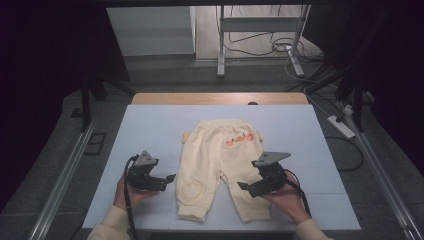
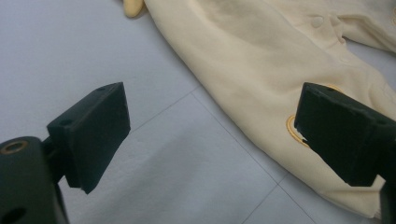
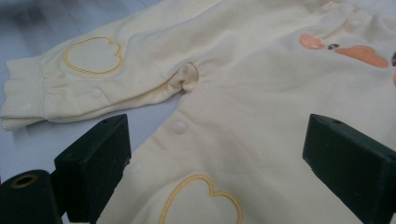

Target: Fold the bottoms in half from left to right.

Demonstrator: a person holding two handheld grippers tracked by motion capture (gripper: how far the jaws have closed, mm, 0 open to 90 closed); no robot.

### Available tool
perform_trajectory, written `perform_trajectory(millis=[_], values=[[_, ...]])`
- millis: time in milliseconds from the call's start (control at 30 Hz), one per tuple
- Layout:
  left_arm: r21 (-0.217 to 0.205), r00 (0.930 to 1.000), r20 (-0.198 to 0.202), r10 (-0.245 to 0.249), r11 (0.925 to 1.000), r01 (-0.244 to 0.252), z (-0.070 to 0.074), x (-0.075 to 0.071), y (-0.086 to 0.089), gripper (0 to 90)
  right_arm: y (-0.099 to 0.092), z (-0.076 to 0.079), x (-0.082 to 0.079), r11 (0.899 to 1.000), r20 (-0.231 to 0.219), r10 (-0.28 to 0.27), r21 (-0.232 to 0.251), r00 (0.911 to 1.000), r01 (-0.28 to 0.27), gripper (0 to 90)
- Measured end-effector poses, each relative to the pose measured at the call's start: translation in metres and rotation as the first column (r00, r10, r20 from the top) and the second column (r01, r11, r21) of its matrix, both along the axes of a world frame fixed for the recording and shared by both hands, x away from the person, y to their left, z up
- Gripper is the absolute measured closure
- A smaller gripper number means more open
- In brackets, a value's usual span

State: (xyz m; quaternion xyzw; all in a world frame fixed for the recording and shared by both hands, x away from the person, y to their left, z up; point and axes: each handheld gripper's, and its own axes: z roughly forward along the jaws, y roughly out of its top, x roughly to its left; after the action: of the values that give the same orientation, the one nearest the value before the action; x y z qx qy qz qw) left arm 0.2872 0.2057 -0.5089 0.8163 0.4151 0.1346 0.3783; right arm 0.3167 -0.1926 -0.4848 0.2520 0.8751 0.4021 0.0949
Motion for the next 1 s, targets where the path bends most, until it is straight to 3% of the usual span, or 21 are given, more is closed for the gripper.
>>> perform_trajectory(millis=[800, 900, 1000], values=[[0.007, 1.0, -0.002, -0.001, 1.0, 0.001, 0.0, 0.003, -0.002, 10.1, 0.052, -0.009, -0.003, 0.994, -0.034, 0.107, -0.005, 0.9937, -0.107, 8.1], [0.007, 1.0, -0.003, 0.001, 1.0, -0.001, 0.0, 0.003, -0.002, 10.2, 0.06, -0.009, -0.002, 0.991, -0.071, 0.129, 0.049, 0.989, -0.126, 8.1], [0.006, 1.0, -0.003, -0.001, 1.0, 0.001, 0.0, 0.002, -0.001, 10.2, 0.066, -0.008, -0.002, 0.991, -0.063, 0.134, 0.037, 0.9889, -0.132, 8.1]])
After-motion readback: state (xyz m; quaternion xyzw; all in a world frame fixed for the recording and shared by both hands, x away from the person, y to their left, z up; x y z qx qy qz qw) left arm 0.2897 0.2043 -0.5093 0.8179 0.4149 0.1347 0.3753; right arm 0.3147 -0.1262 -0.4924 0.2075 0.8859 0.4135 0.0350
